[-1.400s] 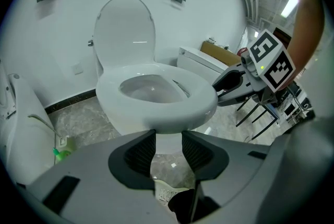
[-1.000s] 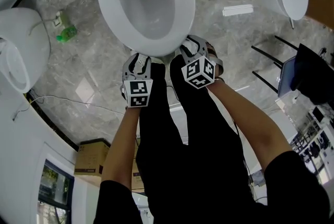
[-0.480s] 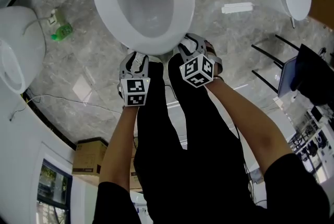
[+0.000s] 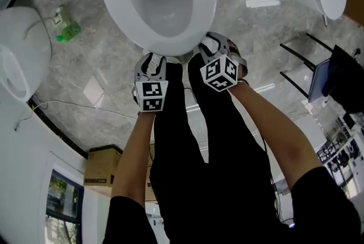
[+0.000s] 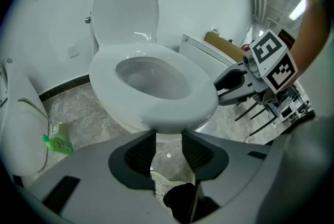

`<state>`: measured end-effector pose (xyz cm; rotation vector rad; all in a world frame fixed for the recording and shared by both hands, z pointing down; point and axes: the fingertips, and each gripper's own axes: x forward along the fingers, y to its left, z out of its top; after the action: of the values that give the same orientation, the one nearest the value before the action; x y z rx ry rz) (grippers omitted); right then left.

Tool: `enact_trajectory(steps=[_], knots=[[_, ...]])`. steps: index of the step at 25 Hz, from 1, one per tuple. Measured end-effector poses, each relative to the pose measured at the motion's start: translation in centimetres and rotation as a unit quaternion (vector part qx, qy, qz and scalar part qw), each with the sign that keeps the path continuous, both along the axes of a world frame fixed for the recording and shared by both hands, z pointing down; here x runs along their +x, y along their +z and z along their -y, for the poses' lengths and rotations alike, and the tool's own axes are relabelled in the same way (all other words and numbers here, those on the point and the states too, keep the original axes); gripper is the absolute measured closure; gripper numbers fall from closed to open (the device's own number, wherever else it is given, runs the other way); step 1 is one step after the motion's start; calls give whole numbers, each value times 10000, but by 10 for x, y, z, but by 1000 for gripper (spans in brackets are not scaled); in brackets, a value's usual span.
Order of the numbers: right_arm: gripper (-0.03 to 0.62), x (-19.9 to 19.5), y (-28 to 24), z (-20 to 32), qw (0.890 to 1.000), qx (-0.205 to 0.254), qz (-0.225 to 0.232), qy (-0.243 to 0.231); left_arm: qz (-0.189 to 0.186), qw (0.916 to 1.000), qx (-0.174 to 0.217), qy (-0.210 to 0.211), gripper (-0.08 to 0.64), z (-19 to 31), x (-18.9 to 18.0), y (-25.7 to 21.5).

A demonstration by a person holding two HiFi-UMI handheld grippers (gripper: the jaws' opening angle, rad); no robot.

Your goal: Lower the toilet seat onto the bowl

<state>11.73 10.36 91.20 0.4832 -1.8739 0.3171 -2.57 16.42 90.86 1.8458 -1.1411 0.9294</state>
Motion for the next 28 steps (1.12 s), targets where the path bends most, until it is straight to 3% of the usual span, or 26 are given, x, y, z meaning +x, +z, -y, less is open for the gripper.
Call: enact_trajectory(steps=[11, 18, 28], knots=[[413, 1, 15, -2, 9997, -227, -2, -11, -25, 9993, -369, 38, 399, -2, 0, 15], [413, 2, 22, -1, 9992, -401, 82, -12, -12, 9990, -410, -182, 410, -3, 2, 24], [416, 1, 34, 1, 9984, -567, 72, 18, -81, 9985, -542, -96, 411, -1, 2, 38]])
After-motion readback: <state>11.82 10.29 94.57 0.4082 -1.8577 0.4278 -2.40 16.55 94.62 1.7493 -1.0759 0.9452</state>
